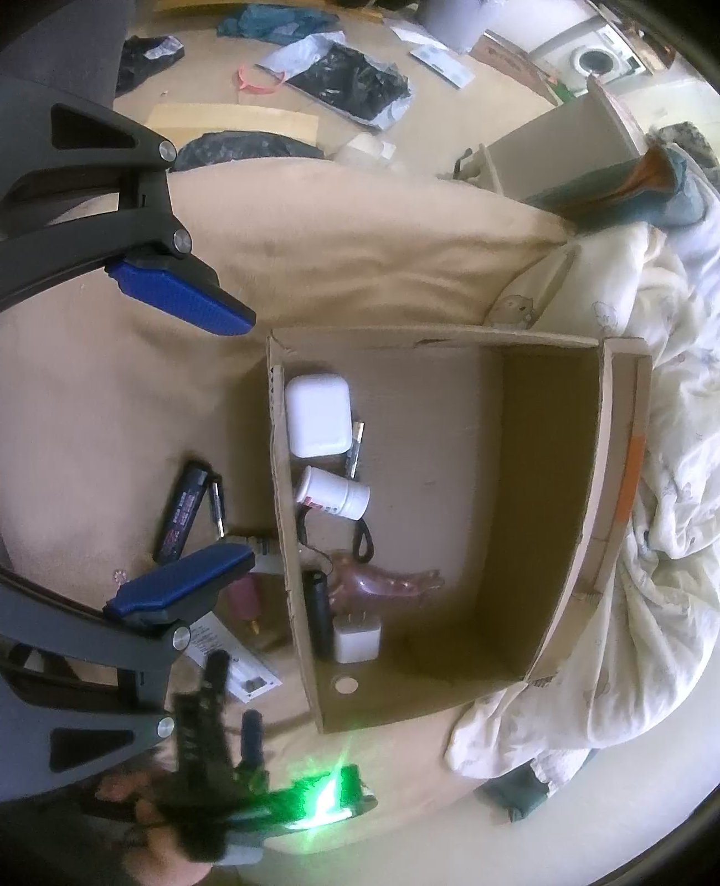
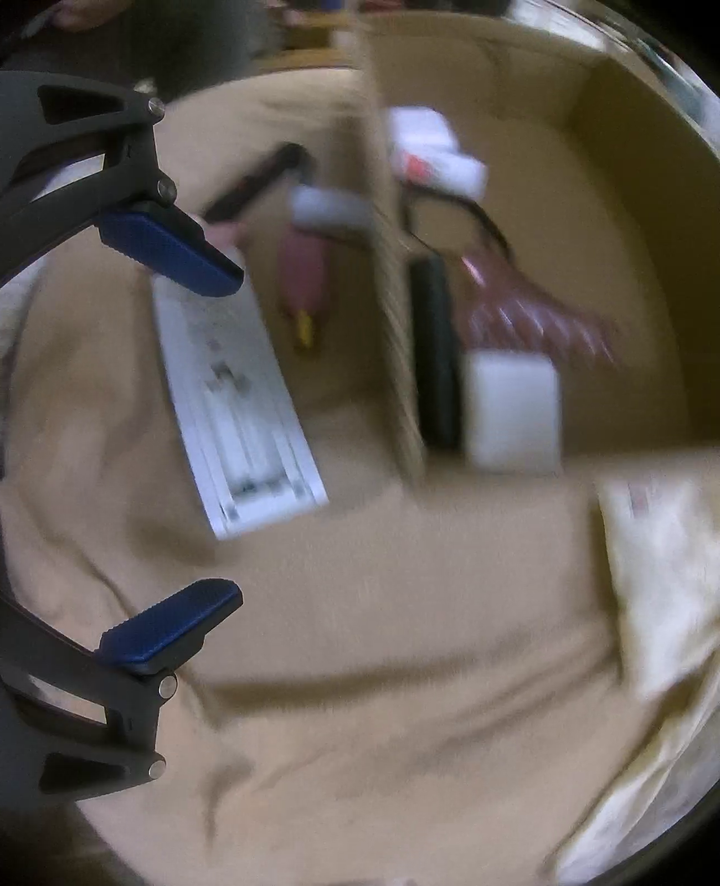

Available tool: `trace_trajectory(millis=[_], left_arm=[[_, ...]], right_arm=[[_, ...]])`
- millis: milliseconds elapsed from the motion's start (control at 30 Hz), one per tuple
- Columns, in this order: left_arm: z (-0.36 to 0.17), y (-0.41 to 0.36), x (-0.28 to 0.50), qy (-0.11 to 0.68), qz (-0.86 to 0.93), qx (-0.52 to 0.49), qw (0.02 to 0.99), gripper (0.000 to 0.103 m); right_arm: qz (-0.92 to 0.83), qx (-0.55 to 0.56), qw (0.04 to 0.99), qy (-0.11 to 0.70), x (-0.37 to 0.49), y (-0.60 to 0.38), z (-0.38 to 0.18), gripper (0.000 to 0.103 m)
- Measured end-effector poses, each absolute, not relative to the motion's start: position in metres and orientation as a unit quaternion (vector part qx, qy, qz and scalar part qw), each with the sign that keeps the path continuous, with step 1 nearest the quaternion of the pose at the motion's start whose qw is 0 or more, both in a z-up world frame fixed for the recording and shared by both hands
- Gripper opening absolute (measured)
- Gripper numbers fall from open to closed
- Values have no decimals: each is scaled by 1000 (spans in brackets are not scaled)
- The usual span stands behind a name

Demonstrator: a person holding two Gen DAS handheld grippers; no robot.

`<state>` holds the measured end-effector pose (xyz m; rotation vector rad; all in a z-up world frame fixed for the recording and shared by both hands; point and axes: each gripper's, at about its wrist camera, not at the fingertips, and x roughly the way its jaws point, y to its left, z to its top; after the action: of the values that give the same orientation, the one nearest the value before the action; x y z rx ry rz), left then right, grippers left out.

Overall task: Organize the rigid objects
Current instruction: 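Grasp the white battery charger with the right tool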

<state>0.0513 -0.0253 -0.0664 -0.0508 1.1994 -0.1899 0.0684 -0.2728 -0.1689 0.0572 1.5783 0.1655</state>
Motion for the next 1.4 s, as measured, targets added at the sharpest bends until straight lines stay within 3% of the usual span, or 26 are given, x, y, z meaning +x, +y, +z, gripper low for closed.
trace_trajectory(millis=[100, 333, 633, 700, 767, 833, 900, 1133, 1167, 1267, 1400], left_arm=[[-68, -29, 52, 566, -93, -25, 819, 75], [-68, -32, 51, 566, -95, -23, 819, 75], [-66, -32, 49, 564, -101, -26, 819, 75], [-65, -30, 50, 564, -99, -30, 819, 75], [-66, -30, 50, 565, -99, -33, 818, 75], [-65, -31, 49, 566, -101, -31, 818, 76], [-65, -33, 49, 564, -102, -28, 819, 76], [-71, -36, 51, 567, -93, -16, 818, 76], [-73, -35, 52, 569, -90, -15, 817, 76], [-75, -32, 53, 570, -84, -15, 817, 75], [-77, -28, 52, 572, -81, -15, 816, 75]], right_arm=[[51, 45, 694, 717, 67, -269, -174, 103], [-53, 274, 651, 706, 45, -290, -191, 103], [-75, 175, 688, 700, 46, -262, -198, 103], [-48, 107, 705, 699, 47, -247, -191, 93], [-24, 29, 708, 705, 45, -237, -184, 76], [-6, -27, 706, 708, 44, -232, -180, 68], [-4, -58, 703, 709, 40, -234, -180, 66], [-20, 30, 714, 699, 35, -258, -187, 68], [-20, 30, 719, 694, 36, -260, -185, 59], [-17, 47, 726, 686, 33, -276, -177, 49], [-6, 67, 733, 677, 47, -297, -149, 47]])
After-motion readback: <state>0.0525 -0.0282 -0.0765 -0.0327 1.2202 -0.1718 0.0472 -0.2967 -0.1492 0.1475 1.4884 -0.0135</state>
